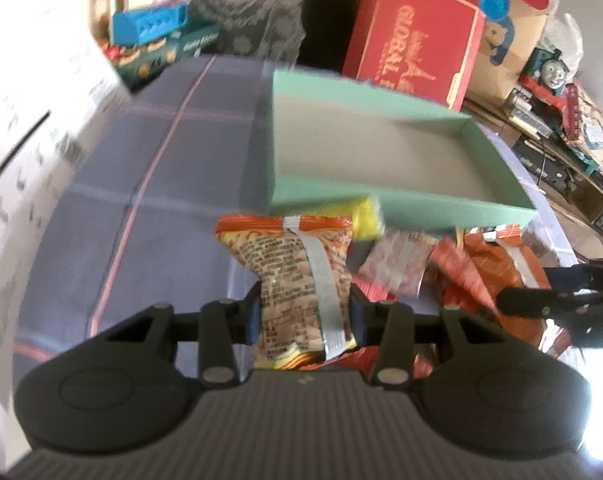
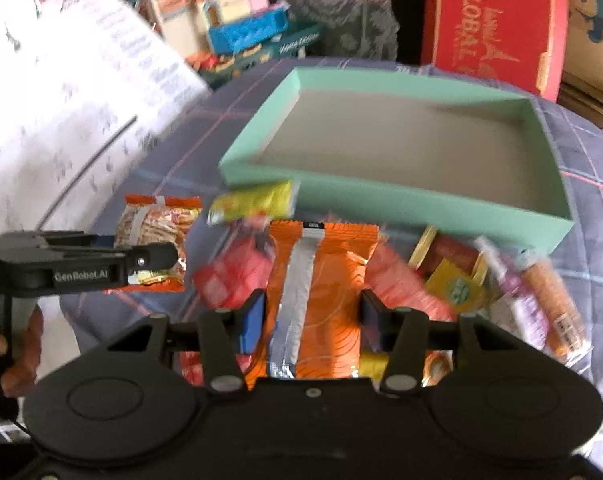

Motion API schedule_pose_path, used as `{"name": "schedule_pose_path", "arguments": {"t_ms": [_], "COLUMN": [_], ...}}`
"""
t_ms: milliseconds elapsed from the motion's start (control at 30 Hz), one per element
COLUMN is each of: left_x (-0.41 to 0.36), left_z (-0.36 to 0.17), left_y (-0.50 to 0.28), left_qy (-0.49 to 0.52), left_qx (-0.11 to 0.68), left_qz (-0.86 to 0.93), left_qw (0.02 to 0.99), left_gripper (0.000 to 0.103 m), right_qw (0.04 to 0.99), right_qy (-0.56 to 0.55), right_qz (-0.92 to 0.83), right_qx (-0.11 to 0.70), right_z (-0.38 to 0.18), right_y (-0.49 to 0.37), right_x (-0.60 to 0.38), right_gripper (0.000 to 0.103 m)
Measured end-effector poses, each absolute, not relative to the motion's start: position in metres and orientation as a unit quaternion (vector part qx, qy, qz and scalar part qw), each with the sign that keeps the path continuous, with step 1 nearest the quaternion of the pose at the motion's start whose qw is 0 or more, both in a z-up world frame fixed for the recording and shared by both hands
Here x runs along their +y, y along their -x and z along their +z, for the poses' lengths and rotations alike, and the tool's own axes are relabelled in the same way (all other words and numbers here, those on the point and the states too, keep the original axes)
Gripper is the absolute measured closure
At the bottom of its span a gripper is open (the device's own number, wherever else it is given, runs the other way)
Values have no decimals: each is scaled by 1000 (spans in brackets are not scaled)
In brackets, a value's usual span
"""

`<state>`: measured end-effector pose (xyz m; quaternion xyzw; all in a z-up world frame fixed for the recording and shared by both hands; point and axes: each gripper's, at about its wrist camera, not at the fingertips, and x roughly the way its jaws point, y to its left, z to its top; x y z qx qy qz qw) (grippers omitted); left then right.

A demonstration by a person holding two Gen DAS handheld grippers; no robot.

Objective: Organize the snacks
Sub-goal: 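Lift both held snacks and carry them over the green tray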

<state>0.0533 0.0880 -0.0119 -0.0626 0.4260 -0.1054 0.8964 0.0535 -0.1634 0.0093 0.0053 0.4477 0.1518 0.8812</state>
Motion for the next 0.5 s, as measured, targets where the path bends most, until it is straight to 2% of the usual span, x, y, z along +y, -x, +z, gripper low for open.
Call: {"name": "schedule_pose_path", "arguments": {"t_ms": [333, 500], "left_x": [58, 34], "left_z": [28, 29], "left_y": [-153, -212], "left_qy": [34, 18], "left_qx": [390, 393], "left_qz": [-108, -106], "left_qw": [914, 913], "left_gripper": [62, 62], "right_qw": [907, 913], "right_qy": [-60, -73], "right_qz": [84, 58], "right_qx": [409, 398], "right_z": [40, 40], "right_y": [-124, -175], "right_x": [-245, -281], "right_gripper": [53, 53]}}
